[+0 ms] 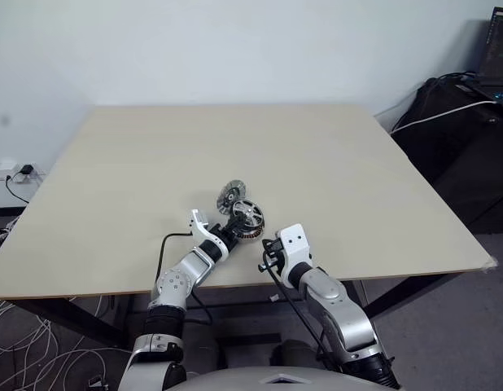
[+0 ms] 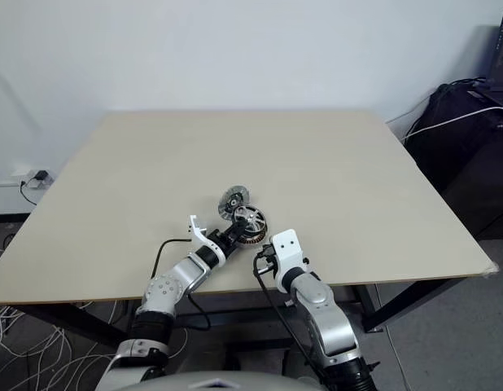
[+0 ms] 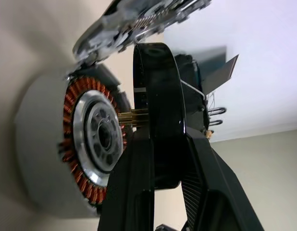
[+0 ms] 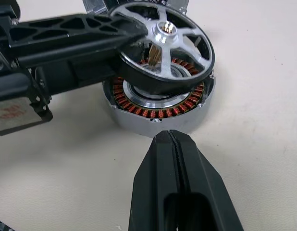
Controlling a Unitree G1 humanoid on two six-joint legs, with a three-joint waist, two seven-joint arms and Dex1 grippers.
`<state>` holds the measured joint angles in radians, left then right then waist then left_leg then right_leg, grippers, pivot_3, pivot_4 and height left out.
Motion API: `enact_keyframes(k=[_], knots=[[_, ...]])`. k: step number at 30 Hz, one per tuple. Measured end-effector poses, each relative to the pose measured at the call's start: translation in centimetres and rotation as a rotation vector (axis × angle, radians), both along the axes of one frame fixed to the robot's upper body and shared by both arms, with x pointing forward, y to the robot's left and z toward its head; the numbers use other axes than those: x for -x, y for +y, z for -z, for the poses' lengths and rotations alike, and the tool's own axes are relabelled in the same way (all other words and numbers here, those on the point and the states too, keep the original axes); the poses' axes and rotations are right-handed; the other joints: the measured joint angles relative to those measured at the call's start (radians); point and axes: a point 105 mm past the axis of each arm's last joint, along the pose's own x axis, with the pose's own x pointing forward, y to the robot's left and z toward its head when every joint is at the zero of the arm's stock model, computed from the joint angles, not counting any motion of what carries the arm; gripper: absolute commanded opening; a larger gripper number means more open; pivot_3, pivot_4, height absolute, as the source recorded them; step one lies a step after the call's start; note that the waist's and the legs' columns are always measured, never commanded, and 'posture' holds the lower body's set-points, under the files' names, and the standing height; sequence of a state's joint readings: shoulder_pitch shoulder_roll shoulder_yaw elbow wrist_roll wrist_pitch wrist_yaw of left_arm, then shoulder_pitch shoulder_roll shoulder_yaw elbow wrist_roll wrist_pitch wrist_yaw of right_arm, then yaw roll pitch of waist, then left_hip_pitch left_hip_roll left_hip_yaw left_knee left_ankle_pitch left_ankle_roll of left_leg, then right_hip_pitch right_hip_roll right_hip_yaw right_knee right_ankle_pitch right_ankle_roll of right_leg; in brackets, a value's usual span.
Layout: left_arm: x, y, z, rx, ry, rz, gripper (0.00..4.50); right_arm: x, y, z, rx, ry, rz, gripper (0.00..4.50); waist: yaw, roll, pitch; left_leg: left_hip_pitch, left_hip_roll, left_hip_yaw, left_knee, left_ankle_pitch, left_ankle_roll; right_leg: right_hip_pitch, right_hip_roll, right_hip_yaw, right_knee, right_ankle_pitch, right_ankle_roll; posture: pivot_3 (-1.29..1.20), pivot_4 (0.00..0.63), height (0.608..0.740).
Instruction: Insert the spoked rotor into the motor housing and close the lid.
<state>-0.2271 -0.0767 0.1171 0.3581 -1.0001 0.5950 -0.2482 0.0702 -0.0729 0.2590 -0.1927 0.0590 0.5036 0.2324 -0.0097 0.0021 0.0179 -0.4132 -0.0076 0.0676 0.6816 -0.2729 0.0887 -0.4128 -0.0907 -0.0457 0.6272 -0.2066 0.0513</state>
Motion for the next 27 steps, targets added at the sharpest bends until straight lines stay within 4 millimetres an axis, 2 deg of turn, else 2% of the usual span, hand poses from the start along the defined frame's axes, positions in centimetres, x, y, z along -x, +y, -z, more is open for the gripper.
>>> enact_keyframes(k=[12,16,21,27], knots=[[0.5,-0.2,0.5,-0.005,0.036,0.03,0.44,0.0,0.0,0.0,-0.002,-0.001,0.001,0.0,0.0,0.0,0.0,0.0,0.0,0.0,0.0,0.0,0.0,0.0,-0.001,0.0,0.0,0.0,0.0,0.0,0.0,0.74],[0.5,-0.1,0.6,-0.006,0.04,0.029,1.73,0.0,0.0,0.0,-0.002,-0.002,0.001,0.0,0.0,0.0,0.0,0.0,0.0,0.0,0.0,0.0,0.0,0.0,-0.001,0.0,0.0,0.0,0.0,0.0,0.0,0.74],[0.3,0.2,-0.3,0.003,0.006,0.019,3.36,0.0,0.1,-0.1,-0.003,-0.002,0.002,0.0,-0.001,0.0,0.0,0.001,0.0,0.0,0.0,0.0,0.0,0.0,-0.004,0.0,0.0,0.0,0.0,0.0,0.0,0.74],[0.8,1.5,-0.4,-0.002,0.001,-0.023,3.36,0.0,0.1,-0.1,-0.005,-0.003,0.001,0.0,-0.002,0.0,0.0,0.0,0.0,0.0,-0.001,0.0,0.0,-0.001,-0.004,0.0,0.0,0.0,0.0,0.0,0.0,0.74]])
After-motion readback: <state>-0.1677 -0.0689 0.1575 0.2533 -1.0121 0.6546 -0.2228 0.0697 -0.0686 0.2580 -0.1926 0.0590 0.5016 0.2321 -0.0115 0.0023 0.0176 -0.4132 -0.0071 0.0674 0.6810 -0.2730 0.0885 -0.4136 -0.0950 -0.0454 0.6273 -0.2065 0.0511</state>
